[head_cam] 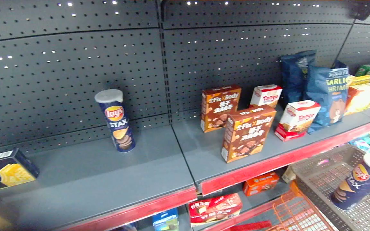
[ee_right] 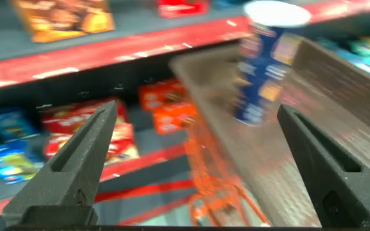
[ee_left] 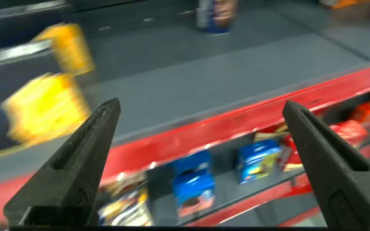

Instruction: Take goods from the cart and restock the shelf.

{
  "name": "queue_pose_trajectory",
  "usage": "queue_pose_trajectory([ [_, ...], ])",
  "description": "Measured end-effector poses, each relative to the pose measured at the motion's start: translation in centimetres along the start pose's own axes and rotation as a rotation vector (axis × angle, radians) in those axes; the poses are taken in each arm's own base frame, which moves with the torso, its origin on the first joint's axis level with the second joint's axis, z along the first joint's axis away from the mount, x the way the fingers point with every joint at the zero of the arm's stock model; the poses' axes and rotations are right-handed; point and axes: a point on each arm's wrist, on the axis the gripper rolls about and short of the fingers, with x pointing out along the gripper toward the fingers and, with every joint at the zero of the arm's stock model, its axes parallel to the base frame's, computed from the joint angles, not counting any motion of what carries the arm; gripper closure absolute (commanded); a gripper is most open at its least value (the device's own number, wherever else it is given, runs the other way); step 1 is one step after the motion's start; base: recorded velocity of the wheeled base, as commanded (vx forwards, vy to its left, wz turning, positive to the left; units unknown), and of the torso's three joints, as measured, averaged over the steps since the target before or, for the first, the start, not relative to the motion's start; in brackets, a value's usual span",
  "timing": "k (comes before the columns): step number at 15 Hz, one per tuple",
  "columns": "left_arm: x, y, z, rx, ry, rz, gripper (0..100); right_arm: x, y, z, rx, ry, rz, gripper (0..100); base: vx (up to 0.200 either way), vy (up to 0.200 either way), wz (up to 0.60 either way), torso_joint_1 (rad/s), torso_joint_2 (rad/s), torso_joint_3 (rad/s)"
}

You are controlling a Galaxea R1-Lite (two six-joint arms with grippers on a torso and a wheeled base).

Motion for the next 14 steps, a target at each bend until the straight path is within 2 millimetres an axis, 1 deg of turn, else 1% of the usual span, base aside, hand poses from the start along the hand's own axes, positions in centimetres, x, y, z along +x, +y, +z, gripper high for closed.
queue_pose_trajectory([
  [9, 0.0, 0.0, -0.01, 0.0, 0.001, -0.001, 0, 0.0, 0.0, 0.0, 0.0, 0.0, -0.001, 0, 0.0, 0.0, -0.6, 0.003, 0.0, 0.003],
  [14, 0.0, 0.0, -0.02, 0.0, 0.002, 0.0, 0, 0.0, 0.0, 0.0, 0.001, 0.0, 0.0, 0, 0.0, 0.0, 0.0, 0.0, 0.0, 0.0],
])
